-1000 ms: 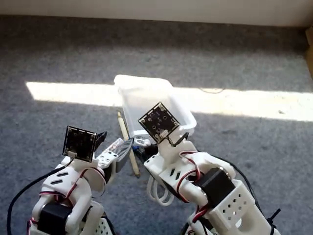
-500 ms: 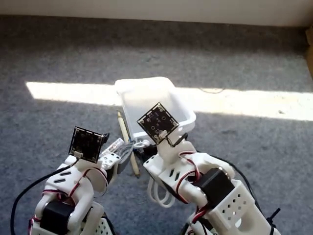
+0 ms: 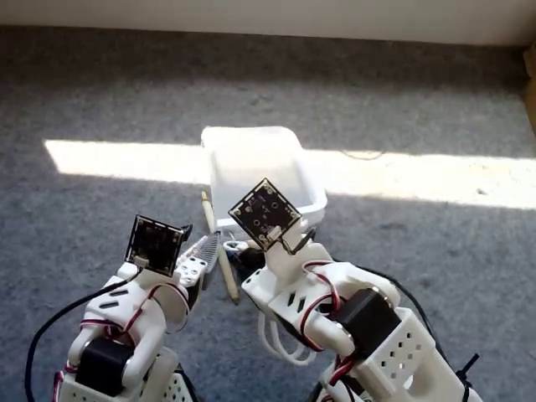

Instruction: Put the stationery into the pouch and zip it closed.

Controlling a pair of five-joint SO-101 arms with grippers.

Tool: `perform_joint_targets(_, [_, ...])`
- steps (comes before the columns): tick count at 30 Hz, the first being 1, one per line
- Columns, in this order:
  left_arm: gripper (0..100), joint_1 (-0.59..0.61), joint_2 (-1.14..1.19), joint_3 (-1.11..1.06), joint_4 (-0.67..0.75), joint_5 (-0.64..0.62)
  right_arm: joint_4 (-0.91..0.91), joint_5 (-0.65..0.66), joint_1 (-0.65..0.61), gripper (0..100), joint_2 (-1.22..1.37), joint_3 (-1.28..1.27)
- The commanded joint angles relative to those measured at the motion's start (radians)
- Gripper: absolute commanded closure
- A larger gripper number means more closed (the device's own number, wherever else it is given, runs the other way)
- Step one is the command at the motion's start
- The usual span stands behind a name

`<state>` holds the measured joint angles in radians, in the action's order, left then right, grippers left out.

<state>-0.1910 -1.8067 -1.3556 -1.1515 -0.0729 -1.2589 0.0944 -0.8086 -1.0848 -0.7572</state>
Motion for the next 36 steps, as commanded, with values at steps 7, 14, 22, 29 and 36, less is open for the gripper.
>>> perform_joint_targets(7, [99, 0.024, -0.002, 0.007, 0.017, 0.051, -0.054, 0.012, 0.067, 99.5, -0.028, 0.131])
perform_joint_targets(14, [99, 0.041, -0.002, 0.01, 0.017, 0.051, -0.067, 0.012, 0.17, 99.5, -0.028, 0.13])
perform_joint_targets(22, [99, 0.131, -0.002, 0.039, 0.012, 0.046, -0.122, 0.014, 0.251, 99.5, -0.03, 0.137])
perform_joint_targets(29, [86, 0.116, -0.002, 0.096, -0.014, 0.034, -0.099, 0.014, 0.251, 99.5, -0.03, 0.139])
perform_joint_targets(36, [71, 0.042, -0.002, 0.208, -0.15, -0.068, -0.018, 0.008, 0.249, 99.5, -0.022, 0.131])
